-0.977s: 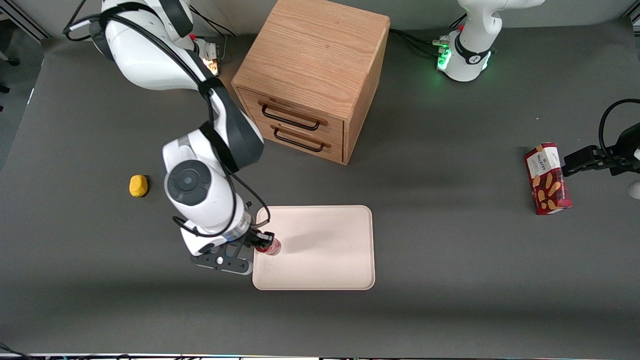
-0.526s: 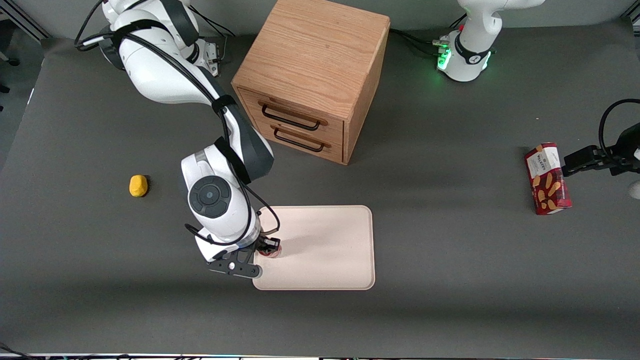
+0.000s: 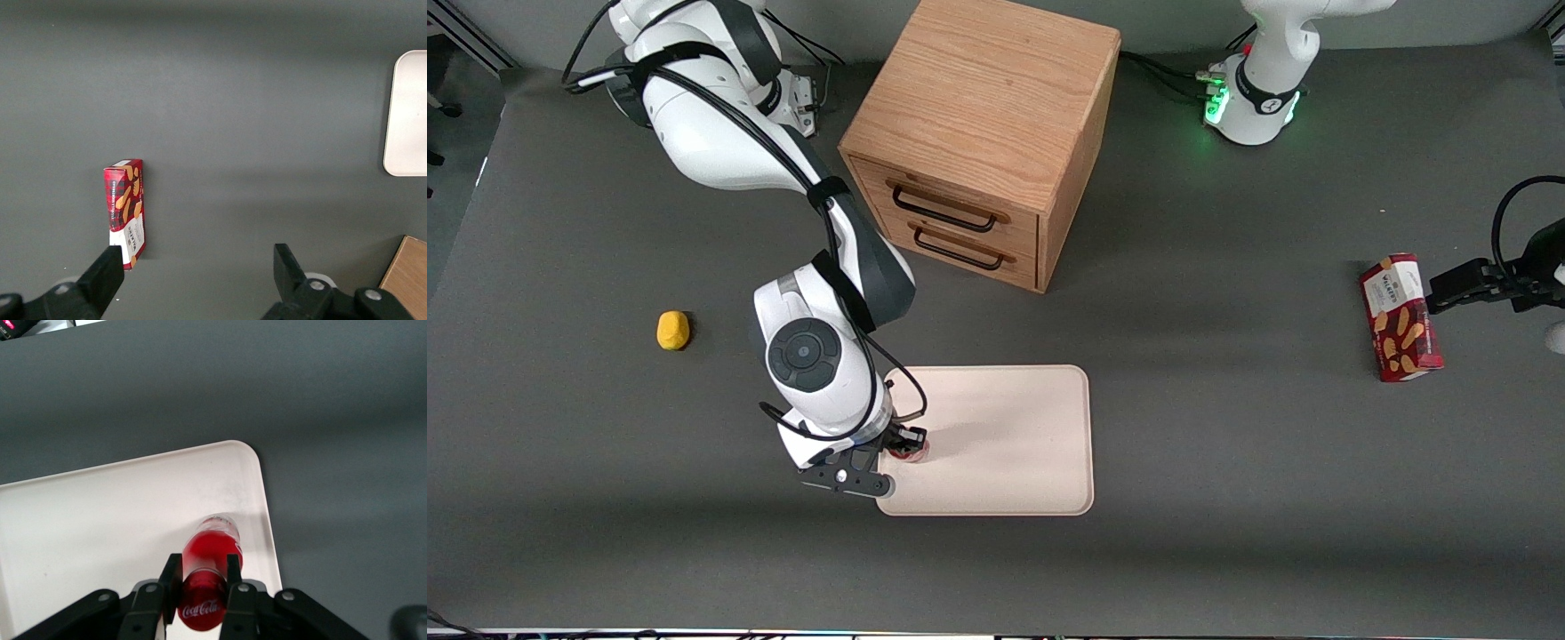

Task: Place coke bottle on tray
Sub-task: 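Lower the bottle upright onto the tray and open the right gripper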

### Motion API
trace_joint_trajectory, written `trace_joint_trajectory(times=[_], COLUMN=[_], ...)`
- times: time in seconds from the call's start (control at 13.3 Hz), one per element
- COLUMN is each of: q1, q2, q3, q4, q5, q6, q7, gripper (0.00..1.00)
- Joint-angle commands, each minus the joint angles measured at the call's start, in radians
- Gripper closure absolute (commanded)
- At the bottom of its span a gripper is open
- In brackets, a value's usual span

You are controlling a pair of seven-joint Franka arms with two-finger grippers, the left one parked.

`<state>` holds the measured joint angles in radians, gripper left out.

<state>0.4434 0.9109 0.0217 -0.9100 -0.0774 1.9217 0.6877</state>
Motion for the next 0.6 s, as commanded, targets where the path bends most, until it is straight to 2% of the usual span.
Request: trace_joint_trajectory(times=[0.0,0.08,0.23,0.53], q1=[0.001,0.001,0.001,0.000], q2=[-0.010,-0.010,-0.010,-0.013], q3=[0.003,0.001,0.001,0.001], q4=[-0.006,-0.006,-0.006,-0.006], q5=[-0.022,-0.022,-0.022,-0.021], q6=[0.013,0.013,0.013,0.013], q7=[0.032,0.032,0.032,0.032], gripper=[0.76,0.66,0.36,0.04])
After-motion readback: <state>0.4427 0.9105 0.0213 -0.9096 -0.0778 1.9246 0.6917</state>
